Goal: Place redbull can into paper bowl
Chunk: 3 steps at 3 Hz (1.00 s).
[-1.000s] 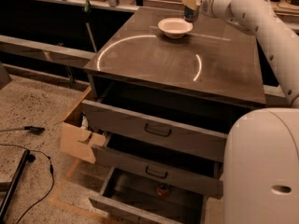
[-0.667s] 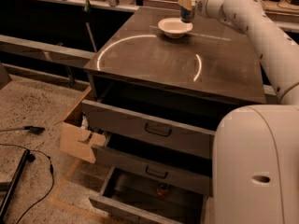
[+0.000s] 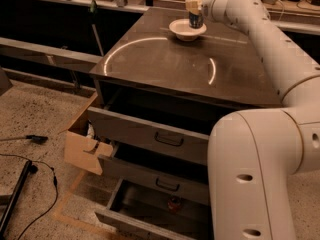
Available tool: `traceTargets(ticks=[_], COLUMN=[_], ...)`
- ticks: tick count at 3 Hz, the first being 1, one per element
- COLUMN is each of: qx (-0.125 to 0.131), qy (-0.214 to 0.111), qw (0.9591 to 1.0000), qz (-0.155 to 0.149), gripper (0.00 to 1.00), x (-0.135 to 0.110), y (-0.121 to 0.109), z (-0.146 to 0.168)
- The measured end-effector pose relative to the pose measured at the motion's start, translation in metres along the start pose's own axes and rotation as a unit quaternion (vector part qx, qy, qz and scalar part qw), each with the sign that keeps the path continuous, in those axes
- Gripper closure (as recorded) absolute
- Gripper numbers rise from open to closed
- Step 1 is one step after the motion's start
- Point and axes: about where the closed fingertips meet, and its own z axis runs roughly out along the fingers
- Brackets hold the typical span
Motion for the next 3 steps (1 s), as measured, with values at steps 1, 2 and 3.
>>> traceTargets(ticks=[1, 2, 3], qx=[0.000, -0.006, -0.013], qy=[0.000, -0.001, 0.000], qw=[1.0000, 1.0000, 0.9999], qz=[0.003, 0.001, -0.001], gripper=[0.40, 0.16, 0.00], x=[0.003, 0.007, 0.009], y=[0.005, 0.015, 0.024], z=[0.014, 0.028, 0.037])
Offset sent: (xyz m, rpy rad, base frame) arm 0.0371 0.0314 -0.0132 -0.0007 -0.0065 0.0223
